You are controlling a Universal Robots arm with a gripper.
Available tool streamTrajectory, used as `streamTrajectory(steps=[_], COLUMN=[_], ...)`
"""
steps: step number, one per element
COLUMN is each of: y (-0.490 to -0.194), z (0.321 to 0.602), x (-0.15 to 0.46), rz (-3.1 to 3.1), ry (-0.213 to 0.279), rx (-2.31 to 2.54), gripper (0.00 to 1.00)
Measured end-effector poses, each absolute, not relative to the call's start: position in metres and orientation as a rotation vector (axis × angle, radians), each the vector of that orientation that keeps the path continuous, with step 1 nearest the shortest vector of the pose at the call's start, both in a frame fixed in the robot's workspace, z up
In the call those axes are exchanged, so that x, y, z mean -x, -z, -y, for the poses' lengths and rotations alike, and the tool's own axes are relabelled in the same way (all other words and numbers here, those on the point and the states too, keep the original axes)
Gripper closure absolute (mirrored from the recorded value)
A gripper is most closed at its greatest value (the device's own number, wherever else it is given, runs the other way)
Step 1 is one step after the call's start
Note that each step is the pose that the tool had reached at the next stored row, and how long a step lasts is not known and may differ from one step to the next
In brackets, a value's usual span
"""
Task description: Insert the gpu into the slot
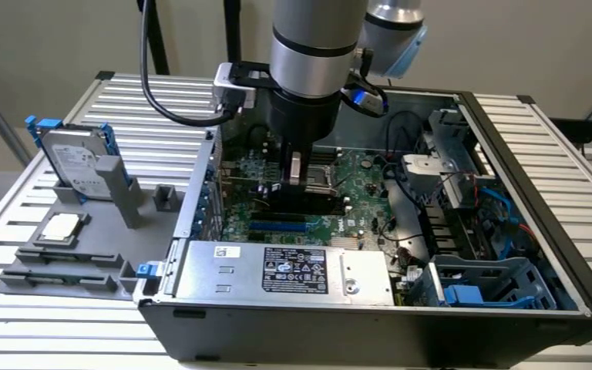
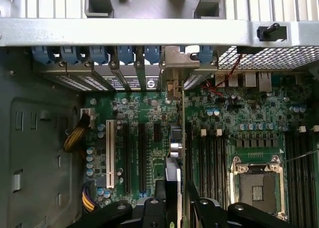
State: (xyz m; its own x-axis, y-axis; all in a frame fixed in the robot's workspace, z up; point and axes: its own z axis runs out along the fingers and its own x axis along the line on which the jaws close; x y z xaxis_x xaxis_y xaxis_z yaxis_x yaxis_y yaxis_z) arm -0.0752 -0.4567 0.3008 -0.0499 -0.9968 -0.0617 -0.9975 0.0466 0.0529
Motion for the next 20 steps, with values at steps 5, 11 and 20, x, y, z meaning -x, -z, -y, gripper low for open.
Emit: streamTrajectory(steps=[5,11,20], y=[-0.300,-0.295,-0.284], z=[0.457,0.456,0.456], x=[0.075,0.078,0.078], rz=[-2.267,-2.267,-2.267], ry=[-0.127,-0.127,-0.127], rx=[2.159,2.159,2.159], gripper=[0.74,0.74,0.74])
